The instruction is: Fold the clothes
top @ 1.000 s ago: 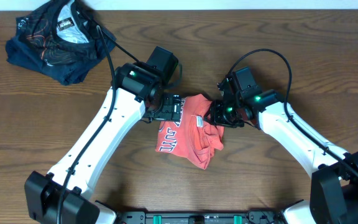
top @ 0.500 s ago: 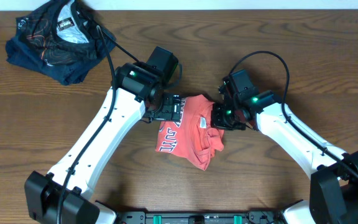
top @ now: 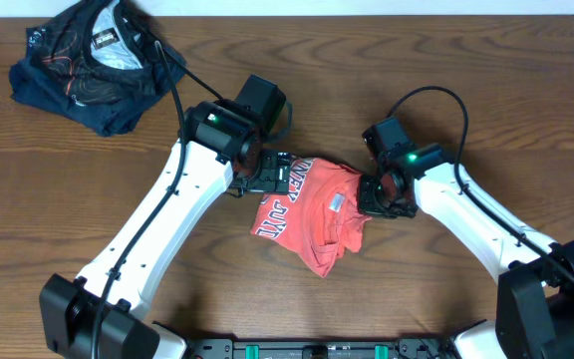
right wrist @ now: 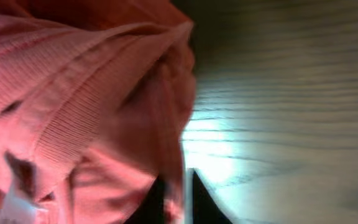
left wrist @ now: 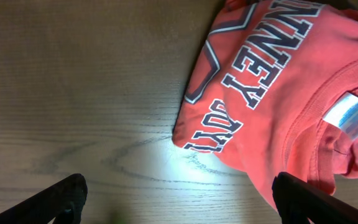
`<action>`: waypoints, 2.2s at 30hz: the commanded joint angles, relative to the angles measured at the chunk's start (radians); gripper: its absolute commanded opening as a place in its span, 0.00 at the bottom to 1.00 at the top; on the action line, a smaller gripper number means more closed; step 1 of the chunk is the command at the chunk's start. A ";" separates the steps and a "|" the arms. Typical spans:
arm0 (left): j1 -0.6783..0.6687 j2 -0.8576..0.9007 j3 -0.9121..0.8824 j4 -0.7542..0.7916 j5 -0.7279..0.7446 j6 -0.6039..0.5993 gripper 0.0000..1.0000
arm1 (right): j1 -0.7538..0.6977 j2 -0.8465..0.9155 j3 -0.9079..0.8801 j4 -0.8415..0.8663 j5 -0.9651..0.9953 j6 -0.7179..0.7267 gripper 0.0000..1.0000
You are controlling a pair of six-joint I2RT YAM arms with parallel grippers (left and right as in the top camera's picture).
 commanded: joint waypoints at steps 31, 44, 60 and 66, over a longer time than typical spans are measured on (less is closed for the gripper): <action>0.004 0.002 -0.014 -0.006 -0.009 -0.005 0.96 | 0.023 0.140 0.162 -0.005 -0.335 -0.084 0.22; 0.004 0.002 -0.014 -0.006 -0.009 -0.005 0.96 | 0.023 0.143 0.137 -0.063 -0.156 -0.059 0.30; 0.004 0.002 -0.014 -0.006 -0.009 -0.005 0.96 | 0.013 0.135 0.253 -0.301 0.022 -0.032 0.21; 0.004 0.002 -0.014 -0.005 -0.009 -0.005 0.96 | 0.029 0.133 0.354 -0.302 -0.149 -0.137 0.28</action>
